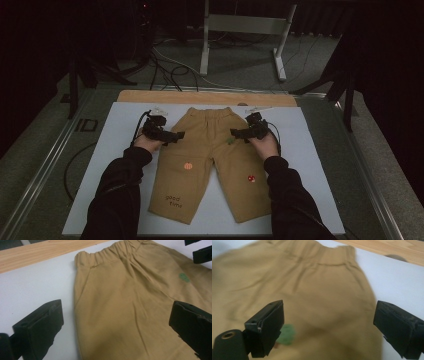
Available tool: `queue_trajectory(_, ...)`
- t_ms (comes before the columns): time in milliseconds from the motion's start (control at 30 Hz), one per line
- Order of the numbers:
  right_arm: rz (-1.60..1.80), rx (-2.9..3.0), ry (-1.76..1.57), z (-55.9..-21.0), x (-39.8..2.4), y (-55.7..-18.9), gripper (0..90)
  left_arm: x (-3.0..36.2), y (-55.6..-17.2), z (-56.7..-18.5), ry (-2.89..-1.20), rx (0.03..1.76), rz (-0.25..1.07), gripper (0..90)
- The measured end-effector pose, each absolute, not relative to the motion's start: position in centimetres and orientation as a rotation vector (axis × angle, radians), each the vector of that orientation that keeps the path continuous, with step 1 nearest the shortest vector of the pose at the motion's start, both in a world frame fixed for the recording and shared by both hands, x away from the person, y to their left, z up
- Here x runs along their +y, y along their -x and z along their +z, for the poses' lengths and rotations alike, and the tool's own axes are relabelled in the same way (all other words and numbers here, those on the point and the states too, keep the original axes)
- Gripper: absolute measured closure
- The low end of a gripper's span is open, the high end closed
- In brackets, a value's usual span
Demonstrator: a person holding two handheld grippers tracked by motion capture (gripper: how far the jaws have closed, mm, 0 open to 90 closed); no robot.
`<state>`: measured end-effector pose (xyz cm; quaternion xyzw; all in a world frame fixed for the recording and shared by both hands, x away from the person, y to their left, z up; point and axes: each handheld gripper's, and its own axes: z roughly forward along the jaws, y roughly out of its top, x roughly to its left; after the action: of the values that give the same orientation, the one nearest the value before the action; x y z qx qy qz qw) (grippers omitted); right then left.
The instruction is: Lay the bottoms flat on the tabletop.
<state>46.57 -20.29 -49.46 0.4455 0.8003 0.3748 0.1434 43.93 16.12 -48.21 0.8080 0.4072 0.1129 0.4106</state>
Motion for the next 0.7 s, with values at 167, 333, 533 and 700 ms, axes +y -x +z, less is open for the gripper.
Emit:
queue_trajectory(167,1.108,2.349,-1.214,-48.5,-19.9,-46.0,9.7,16.1,-43.6,-47.6,-2.049,0.988,0.232,0.3)
queue_trajectory(333,1.134,2.407,-1.154,-48.0,-19.4,-45.5,9.8,16.2,-43.2,-47.1,-2.045,0.957,0.185,0.3)
queue_trajectory(533,1.17,2.421,-1.137,-47.4,-19.1,-44.9,9.8,16.4,-42.6,-46.4,-2.042,0.919,0.158,0.2)
queue_trajectory(700,1.196,2.414,-1.126,-46.8,-18.9,-44.2,9.9,16.6,-41.8,-45.8,-2.044,0.882,0.154,0.2)
